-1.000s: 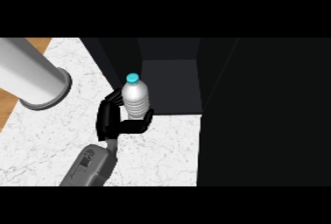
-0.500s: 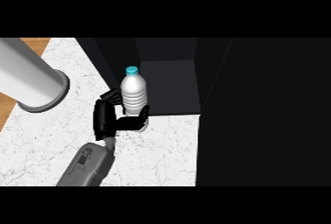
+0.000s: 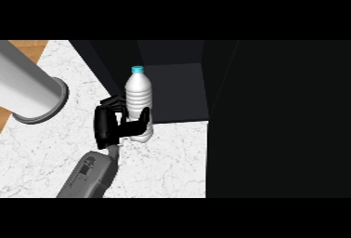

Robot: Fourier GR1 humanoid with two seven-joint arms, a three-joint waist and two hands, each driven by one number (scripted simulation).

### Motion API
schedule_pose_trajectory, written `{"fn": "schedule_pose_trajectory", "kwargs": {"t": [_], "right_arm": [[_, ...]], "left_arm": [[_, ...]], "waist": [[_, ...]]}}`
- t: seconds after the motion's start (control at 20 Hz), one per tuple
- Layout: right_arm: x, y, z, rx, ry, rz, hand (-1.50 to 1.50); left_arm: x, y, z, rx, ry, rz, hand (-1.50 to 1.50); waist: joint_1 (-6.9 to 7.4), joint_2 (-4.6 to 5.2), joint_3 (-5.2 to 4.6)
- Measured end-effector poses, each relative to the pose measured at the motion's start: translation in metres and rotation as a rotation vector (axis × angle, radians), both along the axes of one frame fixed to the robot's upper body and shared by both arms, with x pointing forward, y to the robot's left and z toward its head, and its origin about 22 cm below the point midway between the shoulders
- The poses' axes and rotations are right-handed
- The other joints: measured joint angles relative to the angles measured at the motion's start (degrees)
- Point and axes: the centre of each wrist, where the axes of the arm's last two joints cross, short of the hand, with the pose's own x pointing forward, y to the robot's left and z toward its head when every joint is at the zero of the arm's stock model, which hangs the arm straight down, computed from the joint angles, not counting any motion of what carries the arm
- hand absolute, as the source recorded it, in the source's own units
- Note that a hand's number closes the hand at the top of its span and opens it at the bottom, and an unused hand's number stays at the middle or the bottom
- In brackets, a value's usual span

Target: Pick up the bottled water, place it into the cabinet and close the cabinet

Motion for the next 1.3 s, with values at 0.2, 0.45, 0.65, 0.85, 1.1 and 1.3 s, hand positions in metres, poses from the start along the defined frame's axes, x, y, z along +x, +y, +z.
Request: {"fn": "schedule_pose_trajectory", "kwargs": {"t": [0.2,0.45,0.65,0.85,1.1,1.3], "right_arm": [[0.002,0.0,0.0,0.001,-0.002,0.016,-1.5],[0.005,0.0,0.001,0.001,-0.01,0.041,-1.5],[0.008,0.0,0.002,0.001,-0.021,0.059,-1.5],[0.01,0.0,0.002,0.002,-0.025,0.065,-1.5],[0.012,0.0,0.002,0.001,-0.028,0.071,-1.5],[0.015,-0.001,0.004,-0.006,-0.033,0.079,-1.5]], "left_arm": [[0.001,0.004,0.001,0.035,-0.007,0.031,1.5],[-0.002,0.009,0.001,0.098,-0.009,0.058,-1.5],[-0.004,0.011,0.003,0.126,0.0,0.07,-1.5],[-0.005,0.015,0.006,0.147,0.008,0.09,-1.5],[-0.006,0.02,0.008,0.175,0.013,0.069,-1.5],[-0.01,0.02,0.01,0.153,0.006,0.065,-1.5]], "waist": [[-0.73,0.1,-0.01],[-1.49,0.04,0.19],[-2.08,0.15,0.23],[-2.58,0.26,0.27],[-2.97,0.47,0.21],[-3.23,0.69,0.0]]}}
